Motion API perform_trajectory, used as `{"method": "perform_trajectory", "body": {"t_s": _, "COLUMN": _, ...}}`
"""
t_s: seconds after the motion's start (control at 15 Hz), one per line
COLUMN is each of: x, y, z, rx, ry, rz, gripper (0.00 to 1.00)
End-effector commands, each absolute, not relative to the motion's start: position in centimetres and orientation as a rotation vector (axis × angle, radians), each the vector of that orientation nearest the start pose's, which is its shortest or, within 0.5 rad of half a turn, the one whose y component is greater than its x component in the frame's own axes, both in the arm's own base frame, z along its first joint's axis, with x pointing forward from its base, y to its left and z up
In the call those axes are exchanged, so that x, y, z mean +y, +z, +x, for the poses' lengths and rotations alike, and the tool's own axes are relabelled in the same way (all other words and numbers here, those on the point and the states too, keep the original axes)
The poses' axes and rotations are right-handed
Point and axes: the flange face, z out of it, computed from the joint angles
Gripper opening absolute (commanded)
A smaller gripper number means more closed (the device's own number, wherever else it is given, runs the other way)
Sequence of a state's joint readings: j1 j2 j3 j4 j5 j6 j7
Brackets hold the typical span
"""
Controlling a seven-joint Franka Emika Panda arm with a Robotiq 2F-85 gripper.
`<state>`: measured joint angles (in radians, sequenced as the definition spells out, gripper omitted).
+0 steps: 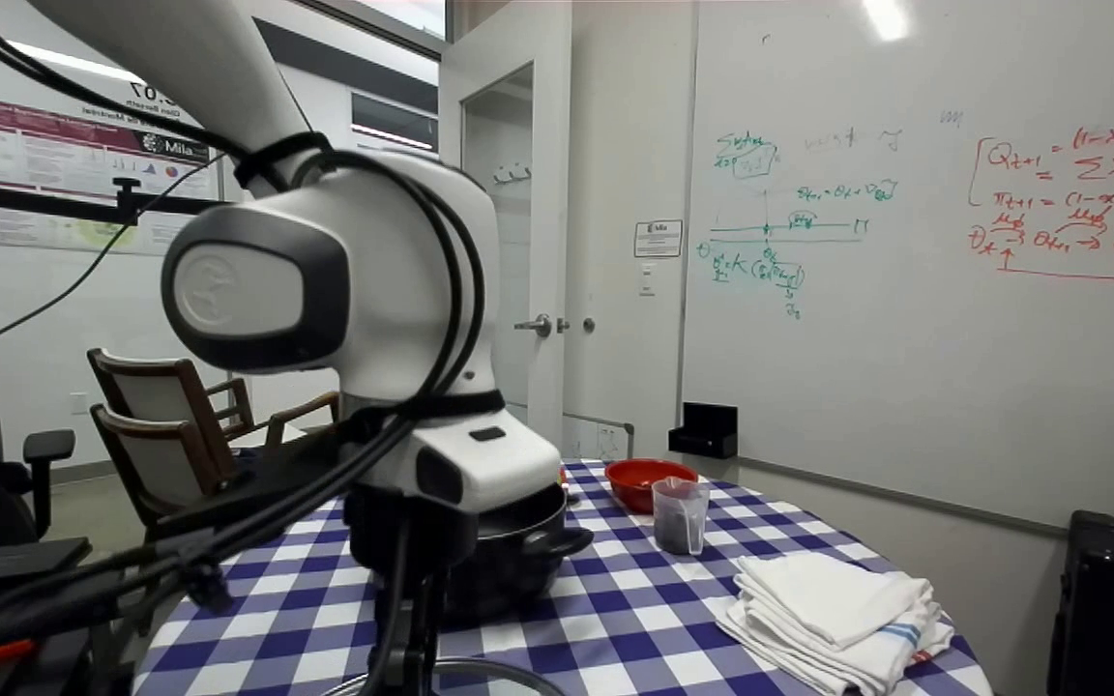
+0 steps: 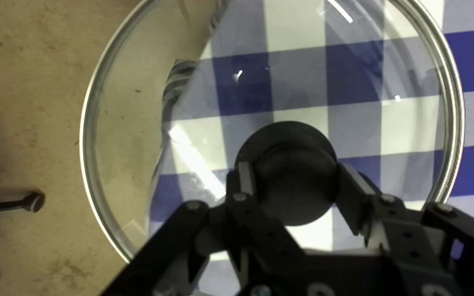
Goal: Cover the pot
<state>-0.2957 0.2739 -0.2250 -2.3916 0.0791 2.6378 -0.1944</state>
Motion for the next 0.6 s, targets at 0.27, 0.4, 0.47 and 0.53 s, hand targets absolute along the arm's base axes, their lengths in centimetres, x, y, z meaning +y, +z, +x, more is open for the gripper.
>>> {"method": "perform_trajectory", "body": {"t_s": 0.27, "x": -25.9, "y": 35.7, "z": 47.4, "rx": 0.497, "ry": -0.184, "rz": -3.220, "gripper": 0.25}}
{"method": "perform_trajectory", "body": {"t_s": 0.4, "x": -23.6, "y": 38.7, "z": 49.8, "rx": 0.369, "ry": -0.241, "rz": -3.212, "gripper": 0.25}}
{"method": "perform_trajectory", "body": {"t_s": 0.47, "x": -21.7, "y": 39.8, "z": 51.6, "rx": 0.272, "ry": -0.274, "rz": -3.196, "gripper": 0.25}}
{"method": "perform_trajectory", "body": {"t_s": 0.53, "x": -20.3, "y": 40.7, "z": 52.9, "rx": 0.197, "ry": -0.299, "rz": -3.180, "gripper": 0.25}}
